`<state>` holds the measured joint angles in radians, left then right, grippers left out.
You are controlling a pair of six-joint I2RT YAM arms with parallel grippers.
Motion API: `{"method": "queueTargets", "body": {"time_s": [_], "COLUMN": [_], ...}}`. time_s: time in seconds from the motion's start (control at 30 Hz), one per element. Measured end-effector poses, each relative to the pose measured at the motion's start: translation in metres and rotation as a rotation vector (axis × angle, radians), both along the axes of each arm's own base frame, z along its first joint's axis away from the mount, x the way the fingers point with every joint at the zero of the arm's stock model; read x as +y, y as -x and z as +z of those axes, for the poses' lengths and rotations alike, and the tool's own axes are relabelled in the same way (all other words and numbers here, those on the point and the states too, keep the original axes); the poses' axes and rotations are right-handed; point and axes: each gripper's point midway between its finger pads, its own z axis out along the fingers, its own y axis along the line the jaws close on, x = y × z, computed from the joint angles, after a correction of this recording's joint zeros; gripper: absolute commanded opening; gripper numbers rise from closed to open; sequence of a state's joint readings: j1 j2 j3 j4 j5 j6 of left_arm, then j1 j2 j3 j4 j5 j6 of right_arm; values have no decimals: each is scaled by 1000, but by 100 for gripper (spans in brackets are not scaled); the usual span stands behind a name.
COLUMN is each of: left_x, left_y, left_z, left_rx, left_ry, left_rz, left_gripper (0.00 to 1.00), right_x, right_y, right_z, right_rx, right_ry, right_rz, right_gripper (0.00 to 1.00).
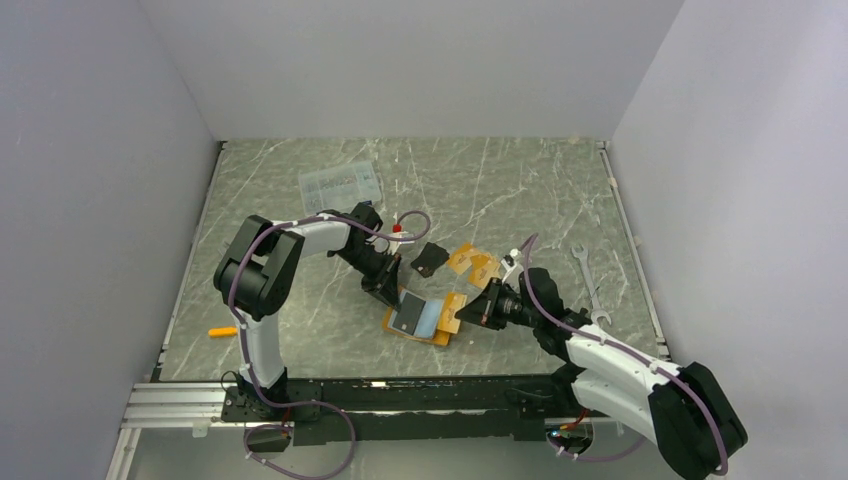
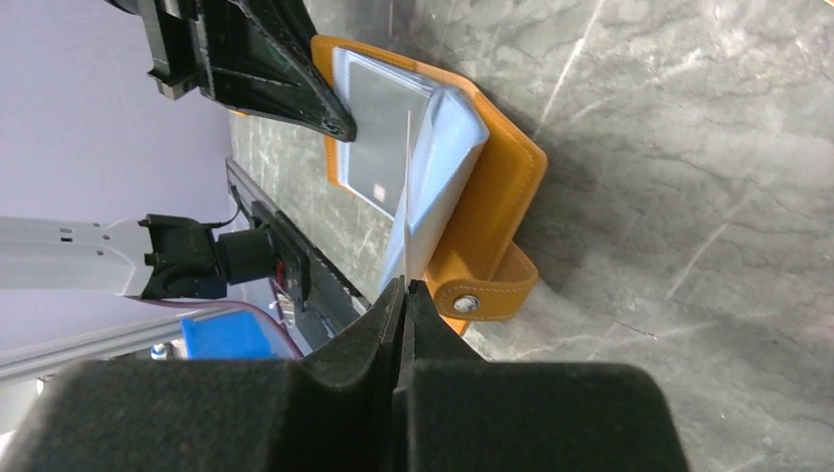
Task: Put the credit cards into the card holder
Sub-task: Turn over the card holder at the center of the board.
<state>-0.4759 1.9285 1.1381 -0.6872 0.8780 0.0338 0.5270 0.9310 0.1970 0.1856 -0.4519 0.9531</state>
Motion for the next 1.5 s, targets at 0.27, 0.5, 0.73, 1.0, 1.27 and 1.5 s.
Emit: {"method": "queueTargets", "body": {"time_s": [0.27,0.5,0.73,1.0,1.27,1.5], "left_x": [-2,-2,-2,-3,-3,-3], "left_y": [1,2,1,1,2,2], "left_z": [1,1,2,5,4,6], "left_rx": [-6,-9,-13,-24,-25,-32], "left_ry": [4,5,8,13,15,21], "left_rz": [-7,-8,-9,-11,-11,-12], "left_gripper": [1,1,1,1,1,1], "right_x": [11,11,17,25,18,16], "right_y": [-10,-8,-14,-24,-16,-13], "right_z": [9,7,11,33,26,20], "right_rx": [-1,8,20,-21,3,12], "right_ry": [-18,-15,-10,-28,16,29], "right_rz": [28,37,56,79,84,80], "right_gripper": [0,0,0,0,0,0]}}
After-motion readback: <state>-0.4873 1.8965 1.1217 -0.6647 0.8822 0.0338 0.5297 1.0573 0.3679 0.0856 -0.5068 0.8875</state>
